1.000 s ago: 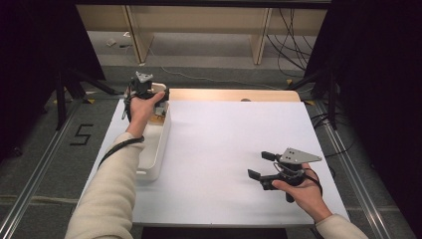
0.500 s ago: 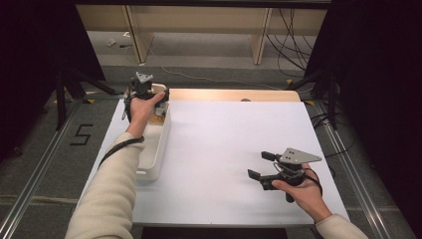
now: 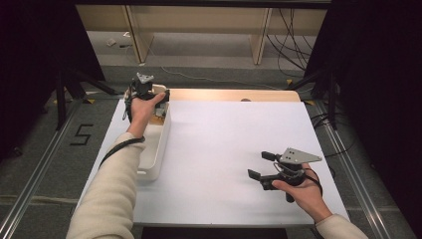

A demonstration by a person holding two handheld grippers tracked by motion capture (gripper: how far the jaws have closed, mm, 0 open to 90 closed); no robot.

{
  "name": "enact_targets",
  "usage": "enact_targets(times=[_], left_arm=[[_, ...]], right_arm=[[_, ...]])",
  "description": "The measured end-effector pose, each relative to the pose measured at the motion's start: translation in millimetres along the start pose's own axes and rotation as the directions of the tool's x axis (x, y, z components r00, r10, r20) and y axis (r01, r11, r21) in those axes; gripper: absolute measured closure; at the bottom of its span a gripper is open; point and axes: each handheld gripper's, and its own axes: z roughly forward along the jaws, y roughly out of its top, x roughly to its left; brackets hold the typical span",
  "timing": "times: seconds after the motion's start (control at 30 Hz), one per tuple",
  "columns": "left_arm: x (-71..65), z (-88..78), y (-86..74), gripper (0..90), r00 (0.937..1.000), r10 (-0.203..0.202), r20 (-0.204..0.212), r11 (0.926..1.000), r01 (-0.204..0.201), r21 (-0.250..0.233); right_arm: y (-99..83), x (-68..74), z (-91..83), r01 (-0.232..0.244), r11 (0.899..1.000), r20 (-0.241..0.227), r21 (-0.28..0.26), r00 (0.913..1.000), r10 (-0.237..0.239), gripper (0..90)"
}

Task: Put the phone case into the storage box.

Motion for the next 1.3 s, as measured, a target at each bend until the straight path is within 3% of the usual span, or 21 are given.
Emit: enact_targets(times=[0.53, 0.77, 1.3], left_arm=[[0.8, 1.6, 1.6, 8.3, 1.0000, -0.001, -0.006, 0.9999, 0.001, 0.012], [1.3, 1.9, 1.9, 3.0, 1.0000, -0.002, -0.001, 0.9999, 0.002, 0.016], [-0.6, 0.5, 7.6, 0.0, 1.0000, -0.001, 0.004, 1.0000, 0.001, -0.010]], right_arm=[[0.0, -0.2, 0.0, -0.002, 1.000, 0.001, 0.000, 1.0000, 0.002, 15.5], [-0.1, -0.1, 0.1, -0.002, 1.000, 0.001, 0.000, 1.0000, 0.002, 15.5], [-0.4, -0.2, 0.4, -0.003, 1.000, -0.002, 0.006, 1.0000, 0.003, 15.5]])
